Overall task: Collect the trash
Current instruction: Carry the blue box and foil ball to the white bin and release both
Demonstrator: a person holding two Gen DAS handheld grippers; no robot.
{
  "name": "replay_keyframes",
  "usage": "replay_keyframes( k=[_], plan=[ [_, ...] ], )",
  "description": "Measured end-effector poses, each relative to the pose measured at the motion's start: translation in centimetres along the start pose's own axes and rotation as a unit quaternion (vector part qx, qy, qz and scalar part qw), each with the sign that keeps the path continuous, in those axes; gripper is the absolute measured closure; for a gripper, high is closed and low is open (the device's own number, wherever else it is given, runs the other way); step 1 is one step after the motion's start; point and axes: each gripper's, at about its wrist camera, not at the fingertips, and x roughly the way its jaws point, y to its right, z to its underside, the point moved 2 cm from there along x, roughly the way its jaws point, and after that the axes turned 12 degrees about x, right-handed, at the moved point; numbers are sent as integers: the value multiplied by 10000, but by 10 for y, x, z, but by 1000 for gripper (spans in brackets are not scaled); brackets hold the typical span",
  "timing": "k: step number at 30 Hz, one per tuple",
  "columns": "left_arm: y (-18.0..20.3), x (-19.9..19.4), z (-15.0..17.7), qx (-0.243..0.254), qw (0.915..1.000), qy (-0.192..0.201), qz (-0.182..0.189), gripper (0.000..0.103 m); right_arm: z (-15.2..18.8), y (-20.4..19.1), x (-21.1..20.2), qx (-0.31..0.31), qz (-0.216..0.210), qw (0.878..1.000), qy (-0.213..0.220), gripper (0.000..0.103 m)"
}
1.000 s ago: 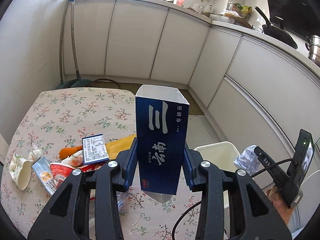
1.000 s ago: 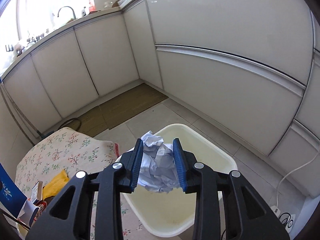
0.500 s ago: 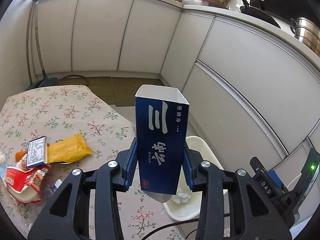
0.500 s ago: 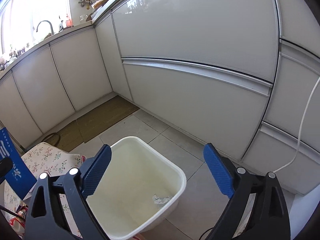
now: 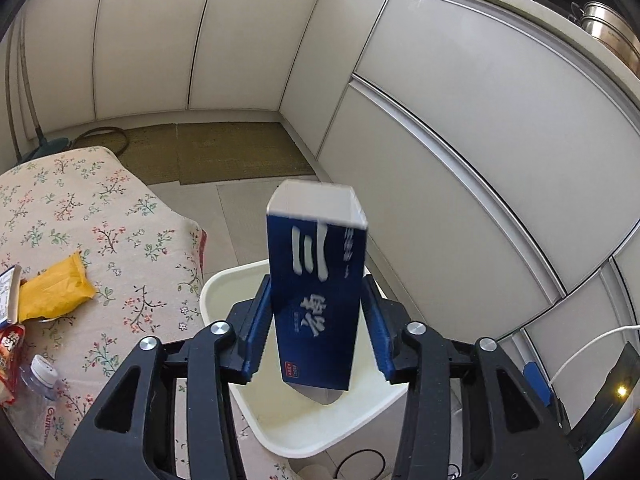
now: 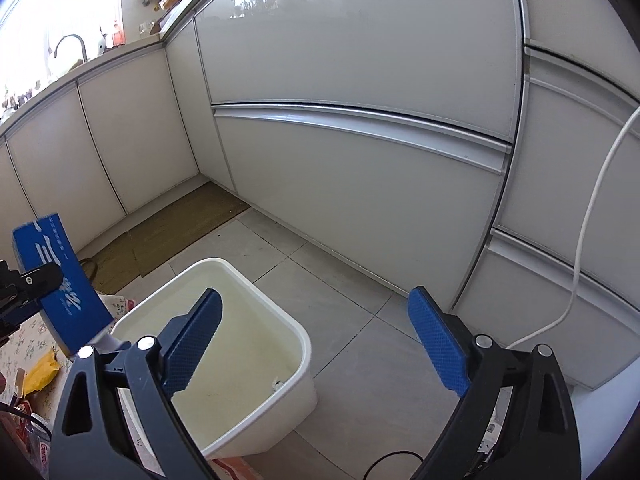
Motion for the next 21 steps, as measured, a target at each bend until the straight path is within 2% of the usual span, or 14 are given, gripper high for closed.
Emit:
replay_keyframes(
  k=[1, 3, 6, 10, 12, 16, 21],
  plan=[
    [0, 2, 0, -26, 10000, -25, 30, 47, 0, 2, 1, 11, 18, 10000, -12, 12],
    [0, 3, 1, -52, 10000, -54, 26, 44, 0, 5, 3, 19, 37, 10000, -58, 12],
    [-3, 0, 2, -76, 9999, -54, -40, 32, 2, 4, 5, 15, 21, 9999, -117, 12],
    [-11, -14, 6, -141, 9995, 12, -294, 17, 3, -10, 4, -108, -140, 9997, -182, 11],
    [-19, -22, 9, -170, 9988, 54, -464, 13, 6, -20, 1, -165, -266, 9993, -216, 8],
    [-41, -39, 20, -217, 9961, 63, -855, 8, 13, -50, -7, -286, -580, 9974, -312, 7],
    [-79, -60, 33, -534, 9917, 48, -1172, 7, 30, -94, -17, -636, -874, 9927, -543, 7]
  ],
)
